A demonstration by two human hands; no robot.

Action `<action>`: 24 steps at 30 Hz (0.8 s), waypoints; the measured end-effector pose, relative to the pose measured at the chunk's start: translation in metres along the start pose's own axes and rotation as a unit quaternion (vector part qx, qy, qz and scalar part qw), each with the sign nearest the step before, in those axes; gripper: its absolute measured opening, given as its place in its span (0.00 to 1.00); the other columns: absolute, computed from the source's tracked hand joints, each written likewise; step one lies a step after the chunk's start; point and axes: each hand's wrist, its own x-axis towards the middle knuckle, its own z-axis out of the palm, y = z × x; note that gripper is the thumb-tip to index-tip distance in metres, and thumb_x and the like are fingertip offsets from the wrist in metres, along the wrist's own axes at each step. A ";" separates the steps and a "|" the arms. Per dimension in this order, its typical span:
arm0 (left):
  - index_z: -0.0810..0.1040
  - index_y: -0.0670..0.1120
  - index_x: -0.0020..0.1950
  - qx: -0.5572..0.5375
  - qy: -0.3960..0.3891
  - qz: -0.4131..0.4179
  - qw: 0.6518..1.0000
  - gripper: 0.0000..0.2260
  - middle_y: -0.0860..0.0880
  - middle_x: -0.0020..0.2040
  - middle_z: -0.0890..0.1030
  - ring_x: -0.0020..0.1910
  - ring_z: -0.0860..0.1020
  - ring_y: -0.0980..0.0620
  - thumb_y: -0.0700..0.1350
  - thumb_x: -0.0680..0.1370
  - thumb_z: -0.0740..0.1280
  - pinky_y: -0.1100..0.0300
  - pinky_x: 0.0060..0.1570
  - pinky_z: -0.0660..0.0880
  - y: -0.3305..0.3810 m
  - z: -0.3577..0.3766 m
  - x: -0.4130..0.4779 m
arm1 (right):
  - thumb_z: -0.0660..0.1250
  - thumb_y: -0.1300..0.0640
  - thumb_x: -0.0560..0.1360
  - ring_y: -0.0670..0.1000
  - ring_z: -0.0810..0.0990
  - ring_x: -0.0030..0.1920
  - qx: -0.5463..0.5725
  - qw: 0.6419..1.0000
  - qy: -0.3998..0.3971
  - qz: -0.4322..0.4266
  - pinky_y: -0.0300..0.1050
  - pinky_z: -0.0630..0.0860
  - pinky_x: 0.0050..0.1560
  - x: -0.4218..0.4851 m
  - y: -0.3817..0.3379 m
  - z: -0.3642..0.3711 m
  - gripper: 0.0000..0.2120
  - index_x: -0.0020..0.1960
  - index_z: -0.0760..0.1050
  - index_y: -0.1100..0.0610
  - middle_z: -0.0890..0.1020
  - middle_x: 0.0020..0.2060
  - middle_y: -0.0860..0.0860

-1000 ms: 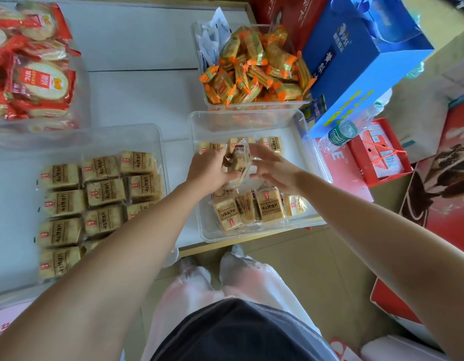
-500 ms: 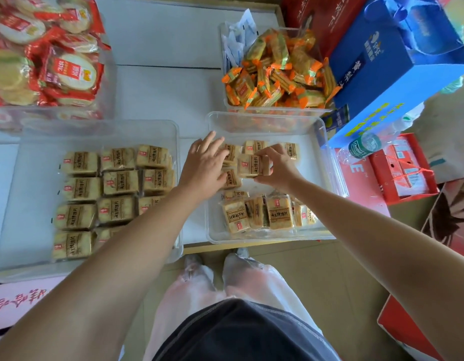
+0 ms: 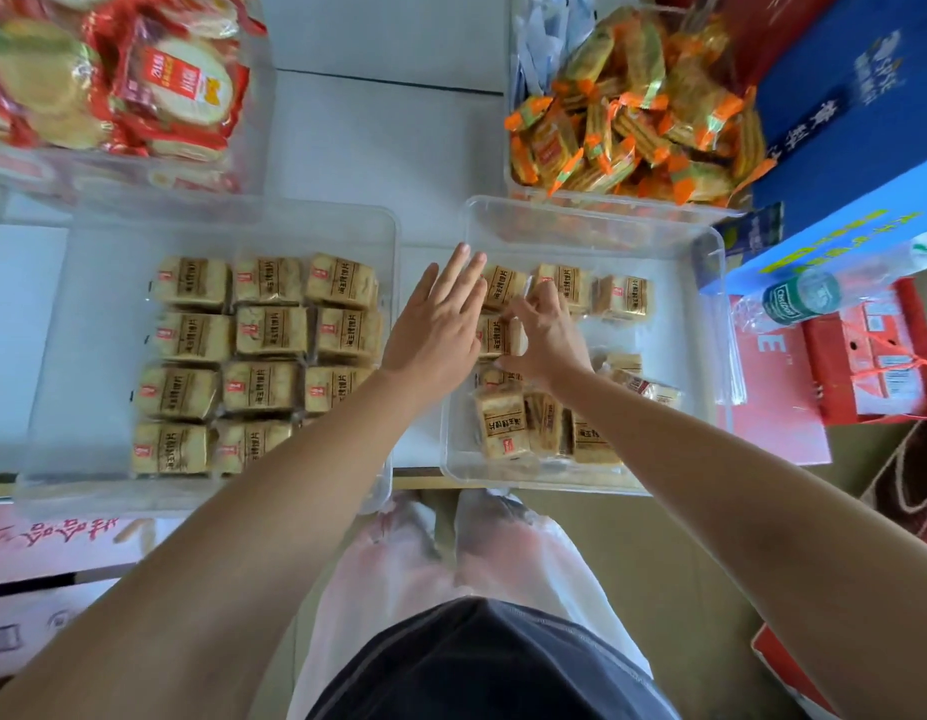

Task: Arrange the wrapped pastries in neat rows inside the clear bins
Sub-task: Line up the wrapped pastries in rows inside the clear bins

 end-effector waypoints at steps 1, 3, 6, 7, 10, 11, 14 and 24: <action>0.53 0.41 0.79 0.000 0.002 0.001 1.000 0.27 0.45 0.80 0.45 0.78 0.39 0.46 0.47 0.81 0.52 0.47 0.77 0.45 0.000 0.000 0.000 | 0.79 0.49 0.61 0.56 0.70 0.60 0.001 1.000 0.002 0.007 0.47 0.78 0.48 0.001 -0.002 0.001 0.30 0.58 0.69 0.53 0.65 0.64 0.57; 0.53 0.41 0.79 0.003 0.003 0.001 1.000 0.27 0.45 0.80 0.45 0.78 0.39 0.46 0.46 0.81 0.52 0.46 0.77 0.46 -0.001 0.001 0.000 | 0.79 0.52 0.61 0.56 0.74 0.55 0.034 0.999 -0.010 0.017 0.49 0.79 0.46 0.004 -0.007 0.002 0.31 0.59 0.68 0.53 0.67 0.62 0.57; 0.53 0.41 0.79 0.008 -0.003 -0.003 1.000 0.27 0.45 0.80 0.45 0.78 0.39 0.46 0.47 0.81 0.52 0.46 0.77 0.45 0.000 0.001 0.000 | 0.78 0.54 0.62 0.52 0.75 0.49 0.111 0.992 -0.052 0.007 0.48 0.78 0.47 0.004 -0.004 -0.003 0.31 0.61 0.68 0.53 0.70 0.57 0.52; 0.52 0.41 0.79 0.011 -0.007 -0.004 1.000 0.27 0.45 0.80 0.45 0.78 0.38 0.46 0.47 0.82 0.52 0.46 0.77 0.45 0.000 0.001 0.000 | 0.78 0.54 0.64 0.50 0.75 0.49 0.133 0.989 -0.070 -0.007 0.46 0.77 0.48 0.002 -0.001 -0.009 0.31 0.63 0.68 0.52 0.70 0.56 0.50; 0.53 0.41 0.79 0.024 -0.019 -0.010 0.999 0.27 0.45 0.80 0.45 0.78 0.38 0.45 0.51 0.82 0.52 0.45 0.76 0.42 0.001 -0.001 0.001 | 0.71 0.55 0.71 0.47 0.74 0.50 0.159 0.980 -0.110 -0.050 0.41 0.73 0.54 -0.004 0.017 -0.035 0.25 0.65 0.67 0.52 0.74 0.53 0.49; 0.55 0.41 0.78 0.031 -0.016 -0.007 0.999 0.26 0.44 0.80 0.47 0.78 0.39 0.45 0.51 0.83 0.52 0.45 0.76 0.41 0.003 -0.003 0.001 | 0.69 0.55 0.73 0.47 0.75 0.51 0.164 0.978 -0.120 -0.049 0.41 0.72 0.54 -0.008 0.024 -0.046 0.21 0.64 0.69 0.53 0.76 0.52 0.49; 0.68 0.43 0.73 0.019 -0.009 0.043 0.999 0.21 0.43 0.78 0.60 0.79 0.47 0.44 0.50 0.82 0.53 0.44 0.76 0.46 0.020 -0.011 0.008 | 0.67 0.55 0.75 0.47 0.78 0.52 0.161 0.968 -0.190 -0.017 0.44 0.74 0.57 -0.024 0.049 -0.076 0.12 0.58 0.74 0.53 0.79 0.50 0.48; 0.71 0.43 0.69 -0.203 -0.202 0.086 0.954 0.23 0.45 0.54 0.78 0.55 0.75 0.45 0.54 0.79 0.65 0.53 0.51 0.74 0.097 0.010 0.009 | 0.76 0.58 0.66 0.53 0.72 0.62 0.069 0.964 -0.250 0.052 0.46 0.69 0.61 -0.079 0.097 -0.091 0.35 0.70 0.65 0.56 0.73 0.63 0.53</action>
